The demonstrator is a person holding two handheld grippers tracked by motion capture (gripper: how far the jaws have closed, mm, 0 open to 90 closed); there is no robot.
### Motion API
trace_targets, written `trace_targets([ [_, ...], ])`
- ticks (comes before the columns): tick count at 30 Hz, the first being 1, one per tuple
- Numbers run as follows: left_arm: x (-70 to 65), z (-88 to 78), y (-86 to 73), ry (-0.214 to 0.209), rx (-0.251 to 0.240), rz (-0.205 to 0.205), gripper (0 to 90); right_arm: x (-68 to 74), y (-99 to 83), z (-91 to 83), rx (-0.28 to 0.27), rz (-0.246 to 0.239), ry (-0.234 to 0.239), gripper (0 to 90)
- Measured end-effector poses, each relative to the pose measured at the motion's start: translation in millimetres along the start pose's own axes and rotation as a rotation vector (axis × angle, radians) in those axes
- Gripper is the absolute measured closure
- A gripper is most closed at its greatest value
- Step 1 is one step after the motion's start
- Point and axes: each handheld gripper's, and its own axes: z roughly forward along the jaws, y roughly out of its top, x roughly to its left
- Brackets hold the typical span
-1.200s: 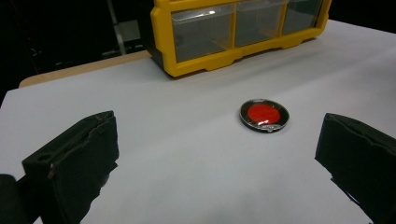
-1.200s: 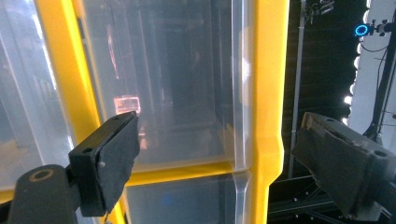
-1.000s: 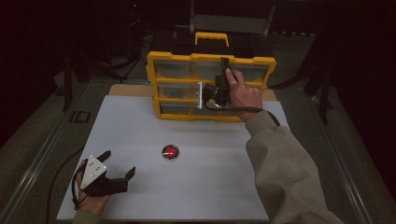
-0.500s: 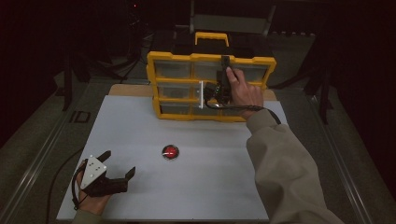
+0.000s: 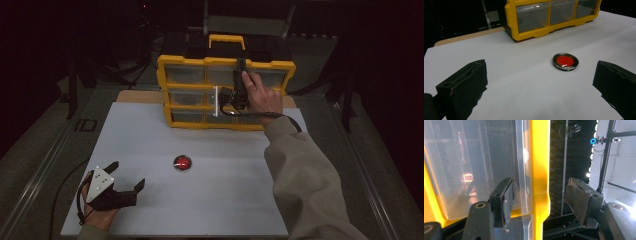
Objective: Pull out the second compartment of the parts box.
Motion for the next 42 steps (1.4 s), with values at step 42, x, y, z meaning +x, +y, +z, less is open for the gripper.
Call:
trace_targets([
  [42,0.0,0.1,-0.1,0.004,0.003,0.0,0.0,-1.0,-4.7,-10.5,-0.019,-0.004,0.015,62.1],
])
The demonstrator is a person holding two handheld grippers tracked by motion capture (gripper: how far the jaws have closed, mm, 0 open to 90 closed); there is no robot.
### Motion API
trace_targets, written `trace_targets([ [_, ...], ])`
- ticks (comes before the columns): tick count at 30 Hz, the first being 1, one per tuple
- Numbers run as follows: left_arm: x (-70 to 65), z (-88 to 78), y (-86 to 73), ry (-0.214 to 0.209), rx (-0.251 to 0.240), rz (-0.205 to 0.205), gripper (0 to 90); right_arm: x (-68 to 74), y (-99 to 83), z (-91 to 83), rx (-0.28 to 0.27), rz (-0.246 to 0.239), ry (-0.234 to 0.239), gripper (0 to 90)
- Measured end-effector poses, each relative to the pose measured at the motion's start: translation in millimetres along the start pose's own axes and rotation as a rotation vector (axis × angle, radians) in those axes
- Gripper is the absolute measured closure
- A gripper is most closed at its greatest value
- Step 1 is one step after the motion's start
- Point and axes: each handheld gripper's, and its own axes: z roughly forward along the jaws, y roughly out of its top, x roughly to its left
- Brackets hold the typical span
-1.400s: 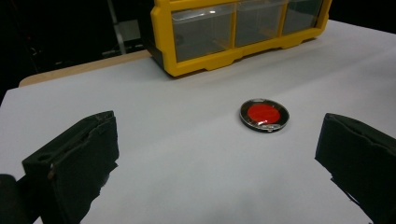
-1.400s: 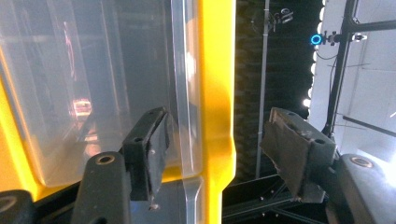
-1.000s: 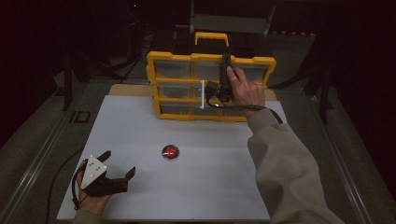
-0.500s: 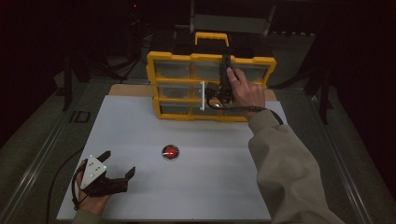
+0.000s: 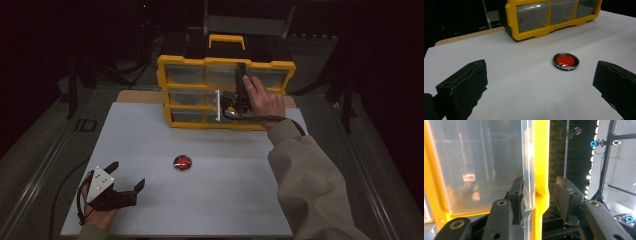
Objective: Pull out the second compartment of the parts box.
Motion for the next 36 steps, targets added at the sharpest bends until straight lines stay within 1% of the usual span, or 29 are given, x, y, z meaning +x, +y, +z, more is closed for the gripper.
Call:
trace_targets([
  [2,-0.1,0.1,0.0,0.0,0.0,0.001,0.1,-1.0,-0.1,-1.2,0.0,0.001,0.021,66.3],
  [5,-0.1,0.1,0.0,0.0,0.0,0.001,0.0,-1.3,-0.1,-2.1,-0.002,0.008,0.033,69.0],
  [6,-0.1,0.1,0.0,0.0,0.0,0.0,0.0,-2.6,-0.5,-3.1,0.0,0.022,0.051,71.3],
  [12,-0.3,0.4,0.0,-0.001,0.001,0.001,0.0,-3.5,-1.1,-4.7,-0.006,0.012,0.068,75.1],
  [14,-0.3,0.3,0.0,-0.001,0.002,0.001,0.0,-3.1,-1.3,-5.2,-0.006,0.015,0.069,76.1],
  [17,-0.3,0.3,0.0,-0.001,0.002,0.001,0.0,-2.6,-2.0,-5.8,-0.007,0.002,0.075,79.1],
  [22,-0.2,0.3,0.0,0.001,0.004,0.001,0.0,-2.2,-2.3,-6.6,-0.006,-0.004,0.078,79.6],
  [27,-0.4,0.4,0.0,0.002,0.003,0.001,0.0,-0.9,-2.7,-8.6,-0.008,-0.021,0.076,80.2],
  [36,-0.1,0.2,0.0,0.003,0.002,0.0,0.1,-2.4,-2.0,-11.7,-0.008,-0.027,0.08,80.5],
])
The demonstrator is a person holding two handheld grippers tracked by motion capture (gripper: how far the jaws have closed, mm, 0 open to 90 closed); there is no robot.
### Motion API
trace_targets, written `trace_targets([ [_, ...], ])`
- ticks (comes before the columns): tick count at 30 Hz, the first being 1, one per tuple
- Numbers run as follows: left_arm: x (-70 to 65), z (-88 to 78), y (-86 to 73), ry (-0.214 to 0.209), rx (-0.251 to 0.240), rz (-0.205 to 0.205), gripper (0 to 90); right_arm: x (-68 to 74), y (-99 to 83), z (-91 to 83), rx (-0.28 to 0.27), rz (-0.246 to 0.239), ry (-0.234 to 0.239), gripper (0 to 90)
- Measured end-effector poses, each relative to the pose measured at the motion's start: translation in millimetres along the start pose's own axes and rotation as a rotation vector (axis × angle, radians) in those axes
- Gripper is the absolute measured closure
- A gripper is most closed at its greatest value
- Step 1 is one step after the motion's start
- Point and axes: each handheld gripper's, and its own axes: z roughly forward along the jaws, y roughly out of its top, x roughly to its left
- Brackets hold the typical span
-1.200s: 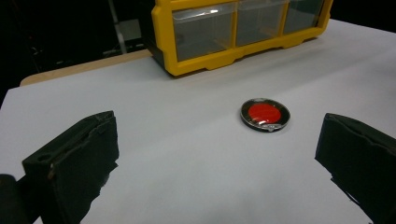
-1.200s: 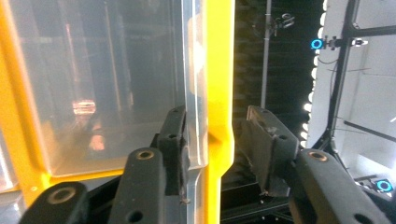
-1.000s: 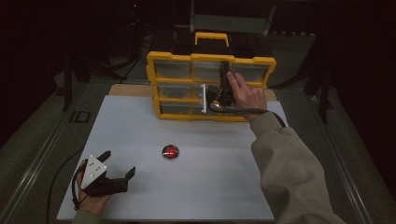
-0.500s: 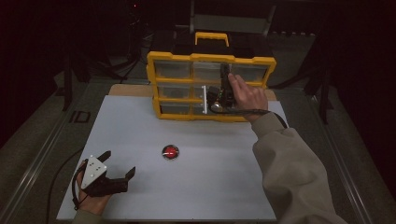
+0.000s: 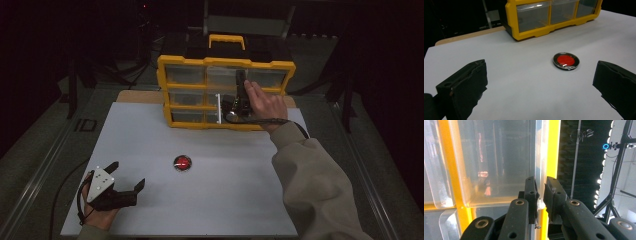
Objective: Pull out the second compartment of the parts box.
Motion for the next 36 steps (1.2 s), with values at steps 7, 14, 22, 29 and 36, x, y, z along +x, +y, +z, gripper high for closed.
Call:
trace_targets([
  [7,-0.5,0.6,0.1,0.0,0.002,0.001,0.0,-2.4,0.8,-4.7,0.0,-0.004,0.014,80.5],
  [14,-0.4,0.4,0.0,0.002,0.001,0.0,0.0,-3.2,0.8,-7.4,0.001,-0.006,0.019,80.5],
  [22,-0.1,0.1,0.0,0.002,0.002,0.0,0.1,-5.5,0.2,-11.2,0.003,-0.004,0.029,80.5],
  [29,-0.2,-0.1,0.1,0.005,0.002,0.0,0.1,-6.7,-0.3,-15.5,0.001,-0.002,0.034,80.5],
  [36,0.0,-0.1,0.0,0.005,0.0,-0.002,0.1,-8.0,-0.8,-20.9,-0.005,-0.004,0.037,80.5],
])
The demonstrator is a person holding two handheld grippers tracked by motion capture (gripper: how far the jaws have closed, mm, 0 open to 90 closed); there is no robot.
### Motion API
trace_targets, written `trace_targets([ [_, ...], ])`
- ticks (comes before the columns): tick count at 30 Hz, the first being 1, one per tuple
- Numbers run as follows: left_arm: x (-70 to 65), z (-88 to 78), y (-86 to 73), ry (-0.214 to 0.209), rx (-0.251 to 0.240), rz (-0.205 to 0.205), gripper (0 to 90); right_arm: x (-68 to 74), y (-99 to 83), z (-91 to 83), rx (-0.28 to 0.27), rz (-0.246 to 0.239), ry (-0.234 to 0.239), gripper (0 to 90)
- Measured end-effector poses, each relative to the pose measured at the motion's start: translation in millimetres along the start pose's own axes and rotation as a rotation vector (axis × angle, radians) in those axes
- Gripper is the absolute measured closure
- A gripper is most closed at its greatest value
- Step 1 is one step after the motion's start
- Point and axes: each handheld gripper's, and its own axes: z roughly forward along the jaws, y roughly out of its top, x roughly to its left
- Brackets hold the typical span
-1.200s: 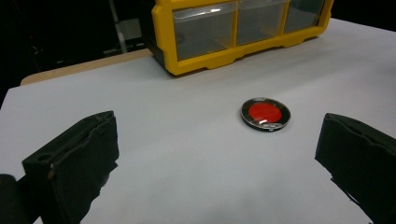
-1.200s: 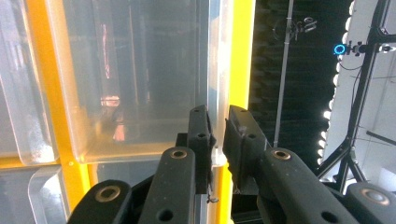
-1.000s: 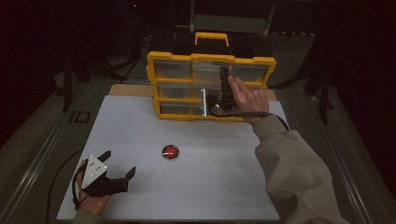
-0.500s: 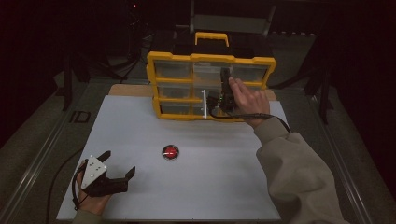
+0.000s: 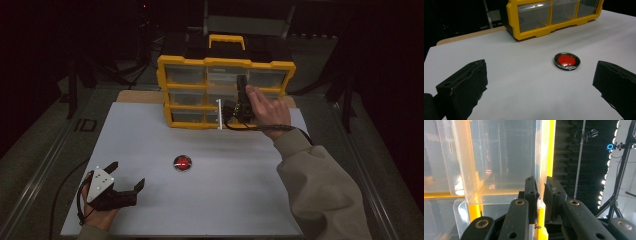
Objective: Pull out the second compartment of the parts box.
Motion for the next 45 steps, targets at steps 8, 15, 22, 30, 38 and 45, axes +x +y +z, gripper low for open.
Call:
trace_targets([
  [8,-0.3,-0.1,0.1,0.002,0.0,0.0,0.1,-1.5,-0.9,-7.8,-0.006,-0.007,0.005,80.6],
  [15,0.0,-0.3,0.0,0.002,0.0,-0.001,0.1,-2.4,-1.3,-12.9,-0.012,-0.001,0.008,80.5],
  [22,0.1,-0.6,0.1,0.003,-0.002,-0.001,0.0,-3.2,-1.6,-17.6,-0.01,-0.006,0.01,80.6],
  [30,0.1,-0.7,0.1,0.003,-0.001,-0.001,0.1,-3.8,-2.9,-23.6,-0.017,-0.006,0.011,80.5],
  [38,0.1,-0.8,0.1,0.003,0.0,-0.001,0.1,-4.7,-4.0,-29.3,-0.022,-0.006,0.015,80.5],
  [45,0.0,-0.6,0.0,0.003,-0.001,-0.001,0.1,-6.3,-4.3,-32.3,-0.025,-0.003,0.023,80.4],
])
